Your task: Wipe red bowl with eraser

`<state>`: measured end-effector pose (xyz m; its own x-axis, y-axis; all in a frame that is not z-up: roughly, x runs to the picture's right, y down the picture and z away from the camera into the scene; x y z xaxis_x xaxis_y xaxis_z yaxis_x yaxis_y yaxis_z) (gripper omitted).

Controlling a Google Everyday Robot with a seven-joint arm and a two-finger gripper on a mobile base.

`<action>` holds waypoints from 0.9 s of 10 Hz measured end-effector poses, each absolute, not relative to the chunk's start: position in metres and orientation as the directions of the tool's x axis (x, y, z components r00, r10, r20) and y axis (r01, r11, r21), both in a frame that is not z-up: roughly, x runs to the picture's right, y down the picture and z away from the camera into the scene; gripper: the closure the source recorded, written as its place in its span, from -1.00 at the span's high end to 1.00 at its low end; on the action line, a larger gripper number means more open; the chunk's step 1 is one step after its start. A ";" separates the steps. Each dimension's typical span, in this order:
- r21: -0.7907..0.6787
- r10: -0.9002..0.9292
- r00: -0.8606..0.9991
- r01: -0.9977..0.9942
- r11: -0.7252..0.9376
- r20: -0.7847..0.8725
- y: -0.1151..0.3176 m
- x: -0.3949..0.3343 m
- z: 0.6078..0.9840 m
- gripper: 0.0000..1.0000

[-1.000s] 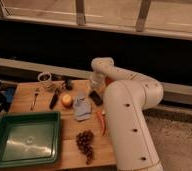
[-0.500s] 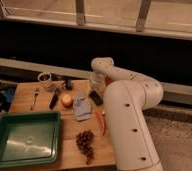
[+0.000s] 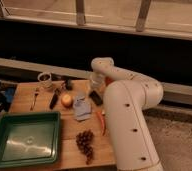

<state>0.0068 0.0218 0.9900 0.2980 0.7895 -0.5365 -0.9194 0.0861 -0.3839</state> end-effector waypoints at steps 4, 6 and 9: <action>-0.384 0.790 0.298 -0.919 0.086 -0.537 0.022 0.007 0.990 -1.00; -0.384 0.784 0.300 -0.919 0.085 -0.543 0.022 0.007 0.985 -1.00; -0.385 0.787 0.299 -0.919 0.086 -0.539 -0.002 0.006 0.960 -1.00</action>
<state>0.0063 -0.0024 0.9598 0.2991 0.7874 -0.5390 -0.9190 0.0857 -0.3848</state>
